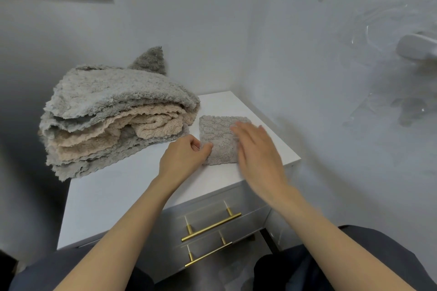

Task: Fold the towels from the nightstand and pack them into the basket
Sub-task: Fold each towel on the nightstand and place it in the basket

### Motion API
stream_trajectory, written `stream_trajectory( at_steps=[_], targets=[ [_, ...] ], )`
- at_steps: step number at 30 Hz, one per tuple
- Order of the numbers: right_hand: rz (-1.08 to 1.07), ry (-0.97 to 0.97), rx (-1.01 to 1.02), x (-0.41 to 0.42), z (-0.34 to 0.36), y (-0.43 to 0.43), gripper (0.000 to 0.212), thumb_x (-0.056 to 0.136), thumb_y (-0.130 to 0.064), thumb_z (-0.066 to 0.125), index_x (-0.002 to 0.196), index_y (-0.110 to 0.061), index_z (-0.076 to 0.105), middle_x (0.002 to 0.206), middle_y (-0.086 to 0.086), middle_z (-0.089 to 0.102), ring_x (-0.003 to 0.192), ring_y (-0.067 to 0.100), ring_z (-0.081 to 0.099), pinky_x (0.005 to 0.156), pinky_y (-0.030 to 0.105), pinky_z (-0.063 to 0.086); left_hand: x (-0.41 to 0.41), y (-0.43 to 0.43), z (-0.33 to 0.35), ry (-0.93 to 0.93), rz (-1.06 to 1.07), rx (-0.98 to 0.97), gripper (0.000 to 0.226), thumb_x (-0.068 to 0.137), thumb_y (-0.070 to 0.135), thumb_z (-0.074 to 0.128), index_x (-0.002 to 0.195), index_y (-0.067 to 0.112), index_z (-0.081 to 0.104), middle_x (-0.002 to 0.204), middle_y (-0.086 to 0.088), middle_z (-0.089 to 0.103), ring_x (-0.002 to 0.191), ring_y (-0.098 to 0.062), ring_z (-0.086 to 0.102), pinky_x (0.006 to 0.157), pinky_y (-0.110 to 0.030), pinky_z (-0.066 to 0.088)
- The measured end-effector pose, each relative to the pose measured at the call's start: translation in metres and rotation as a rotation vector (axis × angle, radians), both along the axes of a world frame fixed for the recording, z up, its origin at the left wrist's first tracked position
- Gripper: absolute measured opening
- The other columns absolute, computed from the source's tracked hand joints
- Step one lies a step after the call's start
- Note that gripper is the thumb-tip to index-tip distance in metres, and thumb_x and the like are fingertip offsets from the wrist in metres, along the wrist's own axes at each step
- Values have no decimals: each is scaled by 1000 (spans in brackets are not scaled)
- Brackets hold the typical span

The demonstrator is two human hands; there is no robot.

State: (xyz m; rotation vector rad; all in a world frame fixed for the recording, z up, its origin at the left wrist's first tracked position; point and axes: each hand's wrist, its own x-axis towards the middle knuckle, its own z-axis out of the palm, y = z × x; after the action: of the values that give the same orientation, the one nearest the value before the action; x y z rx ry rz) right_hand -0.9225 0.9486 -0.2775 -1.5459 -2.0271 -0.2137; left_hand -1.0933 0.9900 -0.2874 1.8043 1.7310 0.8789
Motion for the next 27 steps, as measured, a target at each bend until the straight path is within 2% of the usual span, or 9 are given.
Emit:
stream_trajectory(
  at_steps=[3,6,13,20,23,25,27],
  targets=[
    [114,-202,-109,-20,-10,-7,50,101,-10,35,150,-10,26,158,5,23,148,20,13,117,27,-11,1,1,0,-4,3,-3,34,85,49,59,85,15,60,74,6,62,78,-17,60,70,-31,45],
    [115,-287,-191,-23,-19,-5,56,102,-12,28,153,-12,4,161,2,-2,148,15,-7,113,25,-20,1,2,0,-9,0,-3,34,86,49,59,86,15,60,73,6,61,77,-17,59,71,-31,46],
    [93,-333,-265,-10,-18,-7,53,105,-19,21,153,-14,0,161,0,-4,148,13,-7,115,27,-14,0,1,-1,20,-19,23,29,86,45,61,85,16,60,72,5,61,72,-16,59,64,-29,43],
    [-31,-308,-329,20,-11,-7,55,103,-16,26,153,-12,5,161,3,4,148,13,3,116,25,-8,1,0,-3,99,13,70,26,87,47,58,85,22,57,74,10,60,75,-11,58,59,-26,38],
    [-58,-250,-337,26,-9,-4,55,101,-13,30,153,-13,11,161,1,10,147,13,10,116,24,-4,0,-6,-2,100,4,280,18,87,41,61,94,25,56,87,15,56,78,-3,52,58,-24,35],
    [-57,-215,-329,27,-10,-2,55,100,-11,32,153,-15,16,160,-1,16,146,12,15,116,24,0,-2,-9,-1,158,-113,488,12,89,28,62,100,22,63,101,11,56,92,-8,51,67,-26,41],
    [-62,-185,-339,29,-12,1,57,98,-8,34,152,-19,20,159,-4,20,145,14,19,117,27,8,-4,-9,-1,211,-263,545,18,90,15,60,105,19,69,108,7,62,101,-15,53,81,-32,45]
  ],
)
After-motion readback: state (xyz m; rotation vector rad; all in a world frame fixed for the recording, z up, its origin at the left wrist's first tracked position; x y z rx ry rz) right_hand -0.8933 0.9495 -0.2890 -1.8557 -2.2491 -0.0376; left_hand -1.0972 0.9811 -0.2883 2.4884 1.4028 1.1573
